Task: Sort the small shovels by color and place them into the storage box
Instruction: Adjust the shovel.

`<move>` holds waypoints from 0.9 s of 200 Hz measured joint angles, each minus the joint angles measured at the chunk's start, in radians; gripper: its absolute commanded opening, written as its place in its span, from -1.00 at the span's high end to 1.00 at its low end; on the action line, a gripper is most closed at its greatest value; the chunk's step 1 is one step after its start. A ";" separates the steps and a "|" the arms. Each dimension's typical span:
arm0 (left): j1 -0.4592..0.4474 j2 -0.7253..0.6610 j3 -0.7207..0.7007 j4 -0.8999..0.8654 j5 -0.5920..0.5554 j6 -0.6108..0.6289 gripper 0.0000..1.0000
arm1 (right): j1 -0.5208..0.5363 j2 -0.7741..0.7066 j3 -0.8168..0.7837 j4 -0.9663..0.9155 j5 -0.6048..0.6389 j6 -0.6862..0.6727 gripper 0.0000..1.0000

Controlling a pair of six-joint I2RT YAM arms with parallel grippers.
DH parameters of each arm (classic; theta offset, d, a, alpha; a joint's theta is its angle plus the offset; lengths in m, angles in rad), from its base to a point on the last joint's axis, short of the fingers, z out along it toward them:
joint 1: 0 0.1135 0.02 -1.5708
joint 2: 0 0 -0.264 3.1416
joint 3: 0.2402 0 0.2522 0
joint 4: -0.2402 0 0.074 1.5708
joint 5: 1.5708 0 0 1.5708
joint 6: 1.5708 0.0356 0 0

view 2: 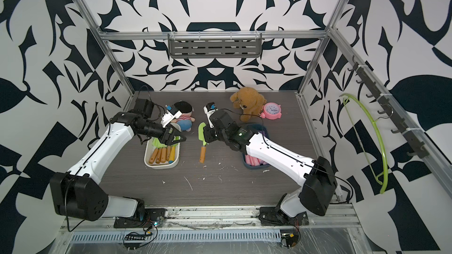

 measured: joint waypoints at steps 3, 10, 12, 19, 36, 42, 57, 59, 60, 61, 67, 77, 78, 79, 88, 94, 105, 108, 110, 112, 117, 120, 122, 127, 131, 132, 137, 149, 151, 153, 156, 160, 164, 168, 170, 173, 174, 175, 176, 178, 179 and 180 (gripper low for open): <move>-0.005 0.000 -0.002 0.005 -0.008 -0.006 -0.38 | 0.000 0.003 0.000 0.000 0.017 0.016 1.00; -0.018 0.000 -0.008 0.013 -0.027 -0.017 -0.38 | 0.000 0.014 0.000 -0.002 0.057 0.063 1.00; -0.023 0.000 -0.010 0.015 -0.031 -0.019 -0.38 | 0.000 0.017 0.000 -0.002 0.067 0.074 1.00; -0.039 0.003 -0.012 0.019 -0.049 -0.027 -0.38 | 0.002 0.026 0.000 -0.002 0.095 0.110 1.00; -0.084 0.021 -0.013 0.030 -0.087 -0.043 -0.38 | 0.011 0.039 0.000 0.000 0.151 0.175 1.00; -0.098 0.030 -0.013 0.033 -0.097 -0.047 -0.37 | 0.014 0.041 0.000 0.002 0.164 0.192 1.00; -0.132 0.059 -0.013 0.041 -0.115 -0.059 -0.36 | 0.024 0.041 0.000 0.010 0.186 0.232 1.00; -0.135 0.062 -0.013 0.042 -0.117 -0.060 -0.36 | 0.026 0.042 0.000 0.012 0.189 0.236 1.00; -0.138 0.066 -0.013 0.043 -0.118 -0.062 -0.36 | 0.026 0.042 0.000 0.013 0.190 0.238 1.00; -0.140 0.067 -0.013 0.044 -0.119 -0.062 -0.36 | 0.027 0.042 0.000 0.014 0.191 0.239 1.00; -0.153 0.081 -0.013 0.046 -0.125 -0.067 -0.35 | 0.029 0.041 0.000 0.020 0.196 0.249 1.00; -0.174 0.103 -0.013 0.049 -0.134 -0.073 -0.34 | 0.034 0.041 0.000 0.027 0.204 0.265 1.00; -0.175 0.105 -0.013 0.050 -0.135 -0.074 -0.33 | 0.034 0.042 0.000 0.028 0.204 0.266 1.00; -0.178 0.108 -0.013 0.050 -0.136 -0.074 -0.33 | 0.034 0.041 0.000 0.029 0.204 0.267 1.00; -0.194 0.126 -0.013 0.052 -0.141 -0.080 -0.31 | 0.037 0.042 0.000 0.035 0.210 0.277 1.00; -0.203 0.135 -0.013 0.053 -0.143 -0.085 -0.28 | 0.039 0.042 0.000 0.039 0.212 0.283 1.00; -0.217 0.151 -0.012 0.057 -0.149 -0.095 -0.21 | 0.041 0.041 0.000 0.046 0.215 0.293 1.00; -0.220 0.155 -0.012 0.058 -0.150 -0.101 -0.20 | 0.042 0.042 0.000 0.048 0.215 0.295 1.00; -0.222 0.157 -0.012 0.060 -0.151 -0.103 -0.18 | 0.042 0.041 0.000 0.050 0.216 0.297 1.00; -0.223 0.159 -0.012 0.061 -0.152 -0.101 -0.17 | 0.042 0.041 0.000 0.051 0.216 0.298 1.00; -0.228 0.163 -0.012 0.066 -0.154 -0.110 -0.14 | 0.042 0.042 0.000 0.054 0.216 0.302 1.00; -0.230 0.164 -0.012 0.068 -0.157 -0.114 -0.12 | 0.042 0.041 0.000 0.055 0.216 0.303 1.00; -0.231 0.165 -0.012 0.070 -0.158 -0.121 -0.11 | 0.042 0.042 0.000 0.054 0.217 0.304 1.00; -0.231 0.166 -0.012 0.074 -0.160 -0.127 -0.07 | 0.042 0.041 0.000 0.053 0.217 0.308 1.00; -0.231 0.166 -0.012 0.076 -0.163 -0.127 -0.05 | 0.042 0.041 0.000 0.054 0.217 0.309 1.00; -0.231 0.166 -0.012 0.077 -0.163 -0.129 -0.04 | 0.042 0.042 0.000 0.054 0.217 0.311 1.00; -0.231 0.166 -0.012 0.080 -0.164 -0.135 0.00 | 0.042 0.042 0.000 0.055 0.217 0.313 1.00; -0.230 0.166 -0.011 0.093 -0.164 -0.151 0.07 | 0.042 0.041 0.000 0.058 0.217 0.320 1.00; -0.230 0.166 -0.011 0.096 -0.165 -0.149 0.07 | 0.041 0.041 0.000 0.059 0.217 0.321 1.00; -0.230 0.166 -0.011 0.098 -0.165 -0.153 0.08 | 0.041 0.041 0.000 0.060 0.217 0.322 1.00; -0.229 0.166 -0.011 0.102 -0.165 -0.158 0.09 | 0.041 0.041 0.000 0.061 0.217 0.323 1.00; -0.229 0.166 -0.011 0.108 -0.166 -0.159 0.10 | 0.041 0.041 0.000 0.063 0.217 0.325 1.00; -0.228 0.166 -0.011 0.113 -0.167 -0.161 0.10 | 0.041 0.041 0.000 0.064 0.217 0.327 1.00; -0.228 0.166 -0.011 0.118 -0.169 -0.166 0.09 | 0.041 0.041 0.000 0.065 0.217 0.328 1.00; -0.228 0.166 -0.011 0.120 -0.171 -0.166 0.07 | 0.041 0.041 0.000 0.065 0.217 0.329 1.00; -0.228 0.166 -0.011 0.124 -0.172 -0.166 0.05 | 0.041 0.041 0.000 0.066 0.217 0.330 1.00; -0.228 0.166 -0.011 0.125 -0.173 -0.167 0.05 | 0.041 0.041 -0.001 0.066 0.216 0.331 1.00; -0.228 0.166 -0.011 0.126 -0.174 -0.168 0.05 | 0.041 0.041 -0.001 0.066 0.216 0.332 1.00; -0.228 0.166 -0.011 0.128 -0.175 -0.170 0.04 | 0.041 0.041 -0.001 0.066 0.216 0.332 1.00; -0.228 0.166 -0.011 0.130 -0.175 -0.172 0.03 | 0.041 0.041 -0.001 0.068 0.216 0.334 1.00; -0.228 0.166 -0.011 0.132 -0.176 -0.173 0.03 | 0.041 0.041 -0.002 0.068 0.216 0.334 1.00; -0.228 0.166 -0.011 0.133 -0.177 -0.172 0.03 | 0.041 0.041 -0.002 0.069 0.216 0.335 1.00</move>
